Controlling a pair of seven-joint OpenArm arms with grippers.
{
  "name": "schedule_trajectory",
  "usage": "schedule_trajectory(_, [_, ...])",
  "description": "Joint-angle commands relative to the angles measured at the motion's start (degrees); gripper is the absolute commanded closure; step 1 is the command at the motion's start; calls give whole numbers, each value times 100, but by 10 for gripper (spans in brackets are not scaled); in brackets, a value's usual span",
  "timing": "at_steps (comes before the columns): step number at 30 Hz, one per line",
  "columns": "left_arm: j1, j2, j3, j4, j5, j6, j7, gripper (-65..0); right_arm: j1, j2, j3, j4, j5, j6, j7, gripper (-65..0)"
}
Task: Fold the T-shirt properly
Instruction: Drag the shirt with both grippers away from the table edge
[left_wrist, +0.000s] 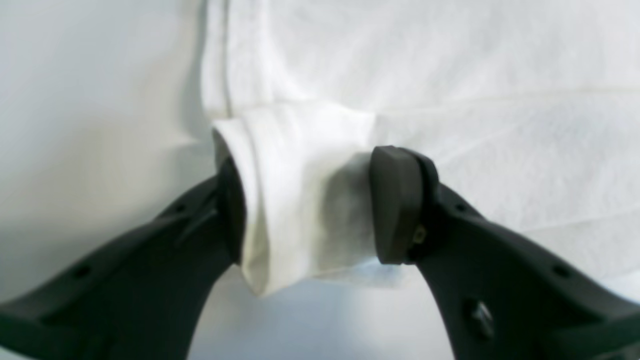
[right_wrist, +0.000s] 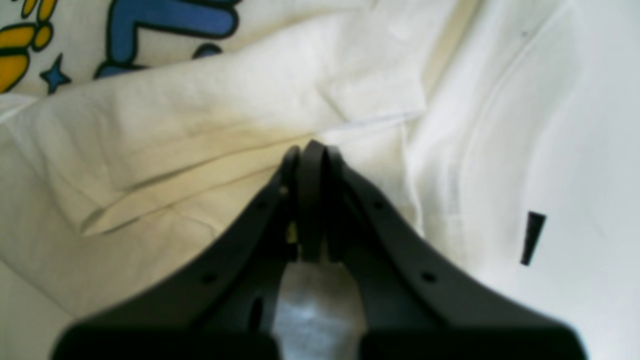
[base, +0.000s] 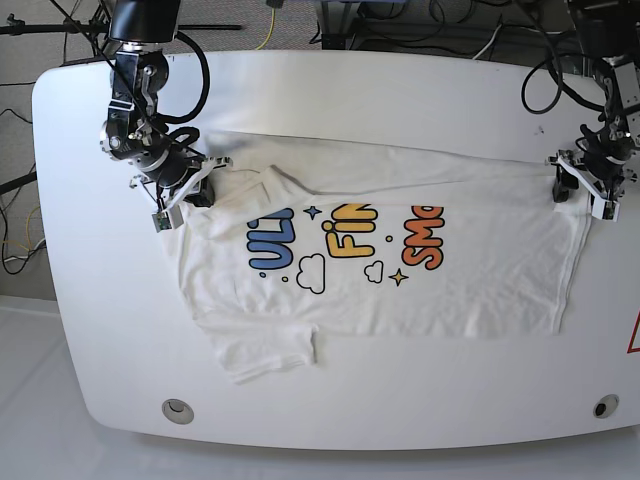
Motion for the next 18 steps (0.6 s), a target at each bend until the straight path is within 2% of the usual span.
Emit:
schedule_trajectory(1, [288, -11, 52, -11, 603, -2, 924, -322, -50, 75, 8, 98, -76, -9, -200, 0])
schedule_trajectory(18, [1040, -53, 56, 643, 544, -49, 896, -318, -517, 250, 24, 299, -66, 1, -184, 0])
